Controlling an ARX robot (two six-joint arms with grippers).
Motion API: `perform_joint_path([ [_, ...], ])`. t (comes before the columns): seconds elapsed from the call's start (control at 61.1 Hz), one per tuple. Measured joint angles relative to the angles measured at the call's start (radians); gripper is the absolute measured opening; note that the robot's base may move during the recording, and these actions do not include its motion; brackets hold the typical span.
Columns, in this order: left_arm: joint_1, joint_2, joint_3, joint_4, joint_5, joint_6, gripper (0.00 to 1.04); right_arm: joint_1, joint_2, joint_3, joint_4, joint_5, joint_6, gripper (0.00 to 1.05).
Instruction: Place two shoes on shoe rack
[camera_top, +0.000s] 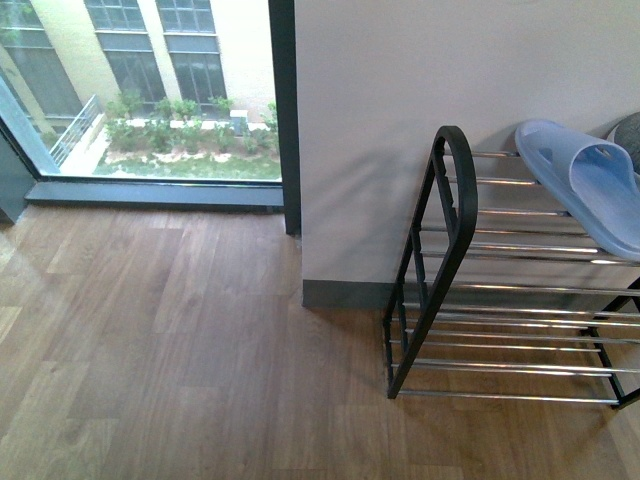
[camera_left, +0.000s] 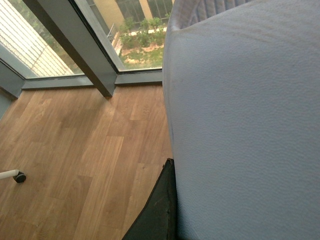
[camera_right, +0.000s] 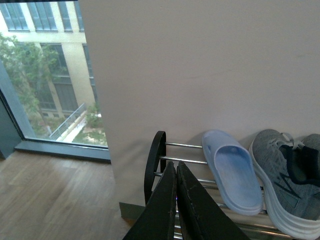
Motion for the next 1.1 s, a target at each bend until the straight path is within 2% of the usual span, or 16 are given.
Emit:
perform_joint_path([
  [0.327,0.0,0.0,0.0,0.0,0.0,0.0,0.02,0.0,-0.081,0.0,-0.081,0.0,0.0,0.02],
  [0.409,0.0,0.0,0.0,0.0,0.0,0.0,0.02,0.0,-0.223,0.0,-0.245,0.003,0.0,0.02],
  [0.752,0.0,0.0,0.0,0.0,0.0,0.0,0.02,0.0,-0.251,0.0,-0.256,0.003,0.0,0.02],
  [1.096,0.0,0.0,0.0,0.0,-0.001,0.0,0.02,0.0,-0.251,0.0,-0.256,0.002,0.0,0.57],
])
